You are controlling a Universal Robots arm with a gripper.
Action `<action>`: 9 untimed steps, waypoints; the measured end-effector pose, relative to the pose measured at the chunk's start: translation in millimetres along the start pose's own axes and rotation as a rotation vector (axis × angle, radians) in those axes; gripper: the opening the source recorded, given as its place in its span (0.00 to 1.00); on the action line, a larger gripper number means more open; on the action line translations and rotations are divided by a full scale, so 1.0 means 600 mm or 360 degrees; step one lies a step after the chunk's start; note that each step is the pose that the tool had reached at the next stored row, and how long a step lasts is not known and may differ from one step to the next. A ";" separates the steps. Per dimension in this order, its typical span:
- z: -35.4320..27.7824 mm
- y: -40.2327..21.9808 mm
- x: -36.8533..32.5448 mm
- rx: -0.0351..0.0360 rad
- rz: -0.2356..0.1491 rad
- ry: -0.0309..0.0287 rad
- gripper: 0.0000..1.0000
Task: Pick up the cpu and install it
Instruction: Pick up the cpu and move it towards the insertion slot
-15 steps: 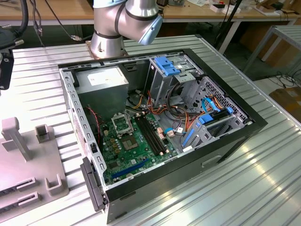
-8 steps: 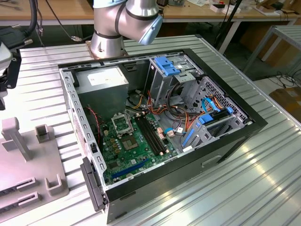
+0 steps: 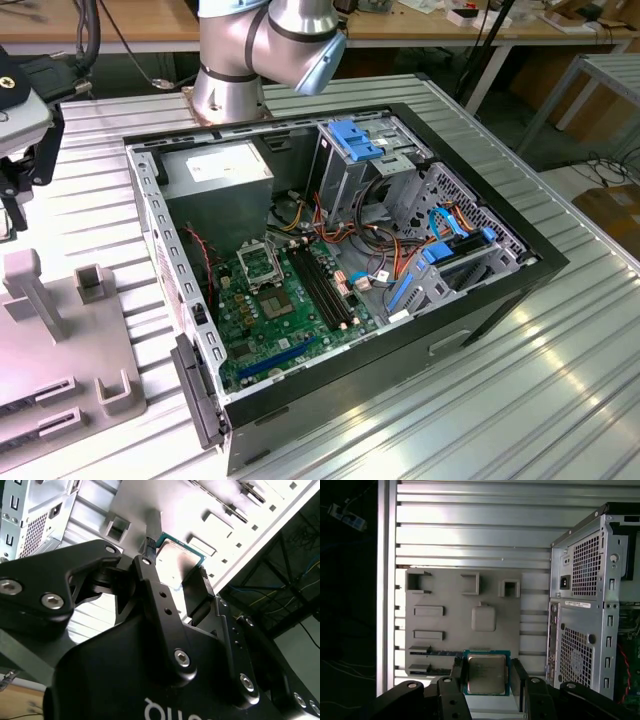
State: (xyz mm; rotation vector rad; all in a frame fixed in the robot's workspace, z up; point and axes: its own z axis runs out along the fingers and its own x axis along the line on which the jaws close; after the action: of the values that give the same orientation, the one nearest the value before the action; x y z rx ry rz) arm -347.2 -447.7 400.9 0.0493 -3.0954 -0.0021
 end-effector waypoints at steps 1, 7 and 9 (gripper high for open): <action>0.000 0.000 -0.002 0.0000 0.0000 -0.00001 0.47; -0.001 -0.001 -0.018 0.0000 0.0000 0.00000 0.47; -0.001 -0.001 -0.024 0.0000 0.0000 0.00000 0.47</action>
State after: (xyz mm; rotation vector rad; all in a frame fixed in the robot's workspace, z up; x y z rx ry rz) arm -333.0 -447.6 400.9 0.0491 -3.0954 -0.0021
